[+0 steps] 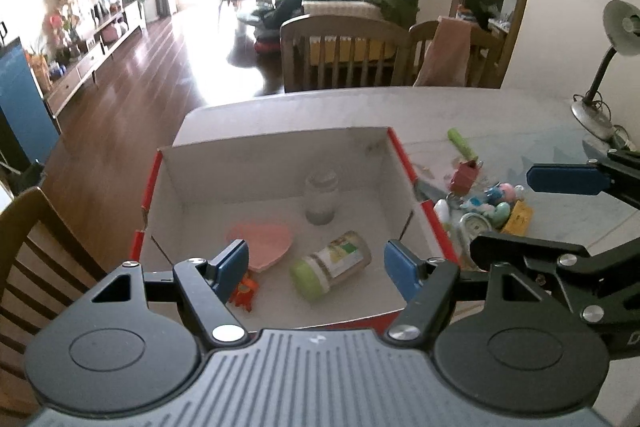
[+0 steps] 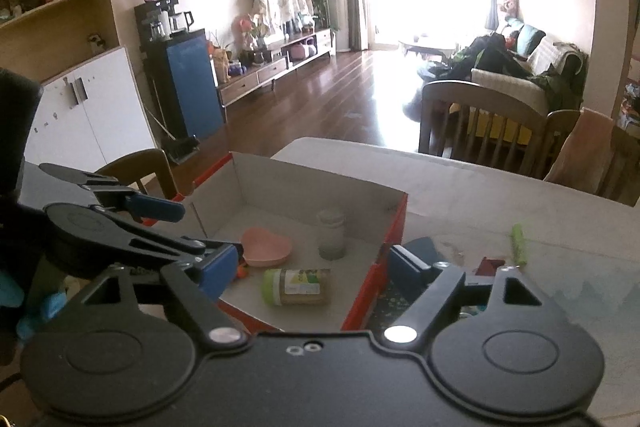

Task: Organize rigid objects
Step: 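Withdraw both tools from the box back over the table items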

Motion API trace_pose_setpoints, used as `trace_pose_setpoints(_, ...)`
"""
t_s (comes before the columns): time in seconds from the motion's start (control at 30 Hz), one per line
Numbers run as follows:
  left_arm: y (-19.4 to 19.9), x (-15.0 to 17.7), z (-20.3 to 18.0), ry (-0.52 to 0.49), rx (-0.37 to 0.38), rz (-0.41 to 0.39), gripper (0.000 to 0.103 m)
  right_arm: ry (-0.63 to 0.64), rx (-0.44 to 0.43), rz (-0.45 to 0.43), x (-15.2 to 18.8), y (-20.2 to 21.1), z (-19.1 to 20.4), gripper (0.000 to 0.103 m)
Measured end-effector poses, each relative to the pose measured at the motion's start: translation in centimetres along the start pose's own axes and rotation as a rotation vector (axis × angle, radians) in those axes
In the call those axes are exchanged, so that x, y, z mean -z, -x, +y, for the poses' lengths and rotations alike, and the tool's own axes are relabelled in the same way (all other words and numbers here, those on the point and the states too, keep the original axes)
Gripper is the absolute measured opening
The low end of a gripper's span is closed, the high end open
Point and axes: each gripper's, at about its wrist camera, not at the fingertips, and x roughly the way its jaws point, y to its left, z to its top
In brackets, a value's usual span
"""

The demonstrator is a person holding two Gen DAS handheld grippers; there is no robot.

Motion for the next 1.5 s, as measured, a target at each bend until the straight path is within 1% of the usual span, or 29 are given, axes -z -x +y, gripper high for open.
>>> trace_pose_setpoints(0.1, 0.6, 0.3, -0.8, 0.007, 0.007, -0.015, 0.076, -0.006, -0.004, -0.011, 0.5, 1.1, -0.8, 0.087)
trace_pose_setpoints(0.13, 0.8, 0.4, -1.1, 0.013, 0.013, -0.017, 0.082, -0.01, -0.007, -0.016, 0.7, 1.4, -1.1, 0.088)
trace_pose_setpoints(0.17, 0.9, 0.5, -1.4, 0.019, 0.018, -0.021, 0.083, -0.013, -0.009, -0.022, 0.9, 1.8, -1.5, 0.09)
trace_pose_setpoints(0.23, 1.2, 0.8, -2.1, 0.03, 0.029, -0.027, 0.083, -0.023, -0.008, -0.028, 1.3, 2.6, -2.2, 0.092)
trace_pose_setpoints(0.33, 1.4, 1.2, -3.0, 0.044, 0.045, -0.031, 0.083, -0.031, -0.006, -0.033, 2.1, 3.7, -3.8, 0.093)
trace_pose_setpoints(0.4, 1.4, 1.3, -3.7, 0.051, 0.055, -0.034, 0.086, -0.036, 0.006, -0.032, 2.6, 4.4, -4.8, 0.093)
trace_pose_setpoints(0.47, 1.3, 1.5, -4.5, 0.054, 0.059, -0.042, 0.092, -0.045, 0.019, -0.03, 3.2, 5.0, -6.1, 0.093)
trace_pose_setpoints(0.5, 1.2, 1.5, -4.9, 0.058, 0.059, -0.043, 0.094, -0.05, 0.024, -0.029, 3.4, 5.3, -6.6, 0.093)
trace_pose_setpoints(0.57, 0.8, 1.6, -5.7, 0.067, 0.066, -0.044, 0.102, -0.061, 0.036, -0.024, 4.1, 5.9, -7.7, 0.093)
trace_pose_setpoints(0.73, -0.5, 1.6, -7.8, 0.101, 0.094, -0.06, 0.102, -0.074, 0.069, -0.017, 5.4, 6.7, -10.4, 0.093)
trace_pose_setpoints(0.9, -1.9, 1.4, -10.2, 0.141, 0.137, -0.09, 0.103, -0.112, 0.096, -0.014, 6.6, 7.1, -14.0, 0.094)
trace_pose_setpoints(1.0, -3.1, 1.3, -12.3, 0.159, 0.178, -0.081, 0.103, -0.134, 0.119, -0.009, 6.9, 6.9, -16.4, 0.095)
trace_pose_setpoints(1.17, -5.1, 1.5, -15.5, 0.18, 0.209, -0.068, 0.103, -0.128, 0.134, 0.009, 7.6, 6.2, -19.7, 0.095)
trace_pose_setpoints(1.3, -6.9, 2.2, -17.2, 0.202, 0.212, -0.07, 0.103, -0.081, 0.13, 0.036, 8.5, 5.1, -21.1, 0.095)
trace_pose_setpoints(1.5, -9.5, 2.9, -19.2, 0.18, 0.118, -0.048, 0.103, 0.01, 0.078, 0.081, 10.2, 3.0, -21.7, 0.095)
